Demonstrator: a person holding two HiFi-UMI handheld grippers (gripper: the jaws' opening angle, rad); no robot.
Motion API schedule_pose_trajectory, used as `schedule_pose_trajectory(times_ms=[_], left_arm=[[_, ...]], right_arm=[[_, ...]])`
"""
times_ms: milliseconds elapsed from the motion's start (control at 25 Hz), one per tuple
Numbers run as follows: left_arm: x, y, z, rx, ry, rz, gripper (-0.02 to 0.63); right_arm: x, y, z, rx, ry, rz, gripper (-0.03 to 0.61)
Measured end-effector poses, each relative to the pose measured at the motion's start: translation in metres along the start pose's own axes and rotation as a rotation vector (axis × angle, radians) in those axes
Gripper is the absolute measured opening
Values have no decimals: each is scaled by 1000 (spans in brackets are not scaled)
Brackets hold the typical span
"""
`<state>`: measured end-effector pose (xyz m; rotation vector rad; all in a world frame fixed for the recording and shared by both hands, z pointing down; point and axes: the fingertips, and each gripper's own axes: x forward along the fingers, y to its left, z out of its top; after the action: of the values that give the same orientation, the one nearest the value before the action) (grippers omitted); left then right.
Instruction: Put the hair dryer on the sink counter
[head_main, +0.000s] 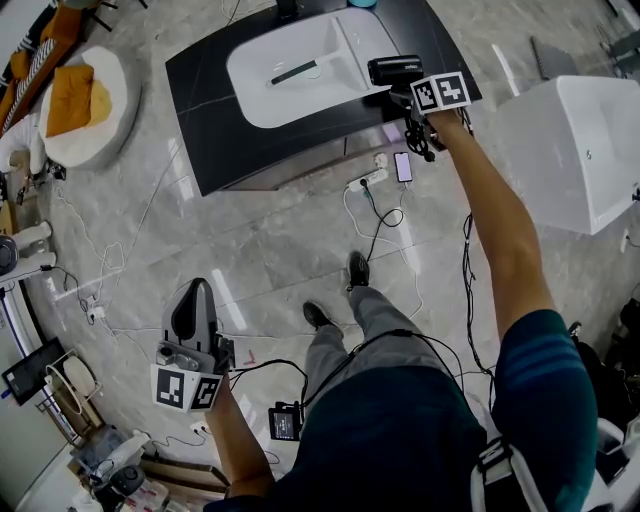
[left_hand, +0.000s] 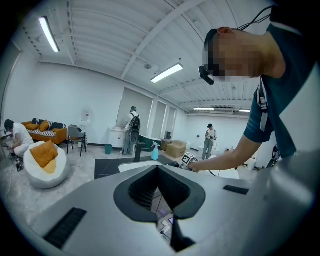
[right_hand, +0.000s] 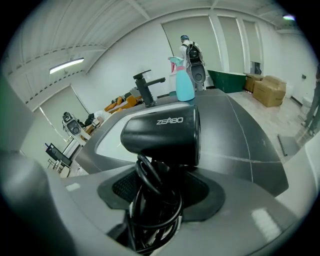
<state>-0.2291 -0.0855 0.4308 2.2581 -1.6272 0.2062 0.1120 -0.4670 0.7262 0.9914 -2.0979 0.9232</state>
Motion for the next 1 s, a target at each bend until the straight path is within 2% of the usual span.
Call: schedule_pose_trajectory(times_ms=[560,1000], left_arm=[[2,-3,-5,-11,9,-7,5],[3,-5,-9,-14,10,-10,5]], right_arm=[[9,-5,-5,-1,26,-21,254],[14,-8,-6,-73,81,-88,288]])
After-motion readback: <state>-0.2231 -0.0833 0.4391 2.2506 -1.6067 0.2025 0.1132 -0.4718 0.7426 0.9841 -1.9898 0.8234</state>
